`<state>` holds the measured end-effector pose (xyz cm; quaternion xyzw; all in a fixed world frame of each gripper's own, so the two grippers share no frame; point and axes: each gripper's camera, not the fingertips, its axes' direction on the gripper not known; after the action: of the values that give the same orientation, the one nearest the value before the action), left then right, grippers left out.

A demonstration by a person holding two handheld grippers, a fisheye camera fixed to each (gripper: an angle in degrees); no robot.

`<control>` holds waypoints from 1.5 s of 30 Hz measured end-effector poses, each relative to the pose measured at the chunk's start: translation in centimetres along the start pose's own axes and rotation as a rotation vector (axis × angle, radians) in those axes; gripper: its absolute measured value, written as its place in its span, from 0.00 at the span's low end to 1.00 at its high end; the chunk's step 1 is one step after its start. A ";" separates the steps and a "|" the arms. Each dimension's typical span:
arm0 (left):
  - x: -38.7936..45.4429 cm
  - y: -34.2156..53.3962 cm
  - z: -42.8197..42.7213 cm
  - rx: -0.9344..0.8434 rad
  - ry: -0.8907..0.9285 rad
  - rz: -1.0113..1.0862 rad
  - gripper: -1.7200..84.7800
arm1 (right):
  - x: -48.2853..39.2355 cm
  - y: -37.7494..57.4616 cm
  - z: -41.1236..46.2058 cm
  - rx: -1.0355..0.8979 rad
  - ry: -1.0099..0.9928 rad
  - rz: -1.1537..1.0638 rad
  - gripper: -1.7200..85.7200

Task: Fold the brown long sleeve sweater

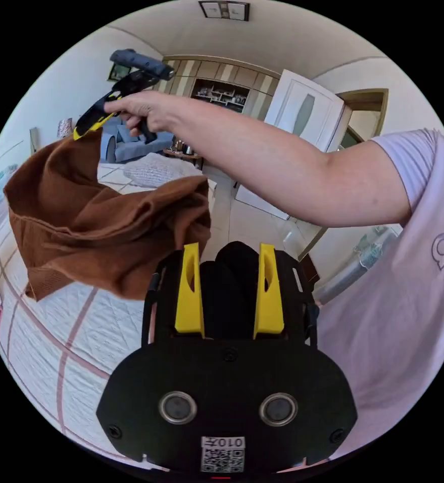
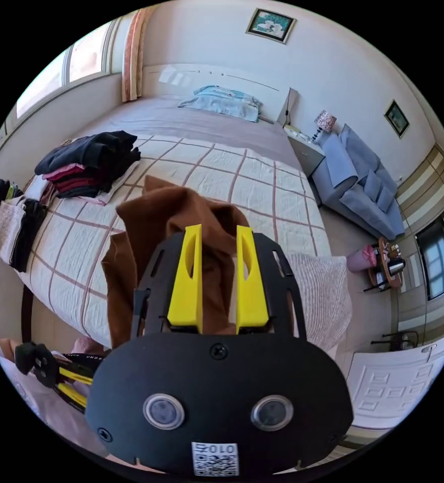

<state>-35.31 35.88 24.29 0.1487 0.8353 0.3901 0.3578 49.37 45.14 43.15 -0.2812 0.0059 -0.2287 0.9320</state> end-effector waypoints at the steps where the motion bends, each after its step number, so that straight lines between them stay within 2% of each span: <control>1: -0.5 0.8 0.1 0.028 0.021 -0.048 0.18 | 0.3 1.9 -0.3 -0.003 -0.018 0.012 0.14; 5: -2.5 2.7 -0.4 -0.040 0.033 -0.157 0.18 | -3.2 9.6 -1.1 -0.024 -0.140 -0.061 0.15; 8: -5.0 4.1 -3.1 -0.005 -0.027 -0.294 0.17 | -9.1 14.6 0.1 -0.046 -0.260 -0.115 0.16; 10: -6.6 4.3 -6.1 0.070 -0.131 -0.352 0.17 | -12.8 16.8 1.2 -0.036 -0.250 -0.123 0.16; 14: -9.4 2.1 -9.4 0.074 -0.312 -0.360 0.16 | -19.0 18.7 4.0 -0.054 -0.125 -0.175 0.16; 17: -11.2 -1.3 -10.9 0.040 -0.443 -0.246 0.16 | -20.0 18.9 6.6 -0.110 -0.055 -0.195 0.15; 18: -12.0 -3.1 -10.5 -0.042 -0.477 -0.161 0.16 | -19.8 19.0 6.8 -0.103 -0.061 -0.193 0.14; 21: -14.0 -6.9 -8.7 -0.211 -0.551 0.033 0.17 | -17.3 19.3 6.5 -0.098 -0.150 -0.162 0.10; 26: -16.3 -12.5 -5.0 -0.391 -0.519 0.333 0.18 | -9.7 20.1 5.5 -0.154 -0.223 -0.122 0.06; 29: -17.3 -16.0 -2.2 -0.497 -0.615 0.493 0.18 | -5.2 21.1 -0.3 0.010 -0.308 -0.080 0.06; 33: -18.0 -21.0 2.1 -0.592 -0.681 0.698 0.19 | -0.3 24.0 -5.2 0.049 -0.295 -0.031 0.06; 35: -17.8 -23.2 4.1 -0.607 -0.646 0.776 0.19 | 2.9 26.2 -7.1 0.071 -0.358 0.042 0.06; 39: -16.2 -27.4 9.6 -0.672 -0.434 0.903 0.18 | 6.6 28.7 -9.0 0.150 -0.403 0.146 0.06; 42: -16.1 -29.6 13.1 -0.784 -0.356 0.918 0.17 | 9.0 29.1 -9.8 0.197 -0.389 0.175 0.06; 45: -17.8 -32.7 12.8 -0.802 -0.313 0.857 0.19 | 11.5 28.7 -11.1 0.274 -0.378 0.164 0.06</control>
<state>-12.73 12.18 2.37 0.3808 0.4264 0.7574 0.3155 70.24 55.57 19.99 -0.1885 -0.1770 -0.0945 0.9614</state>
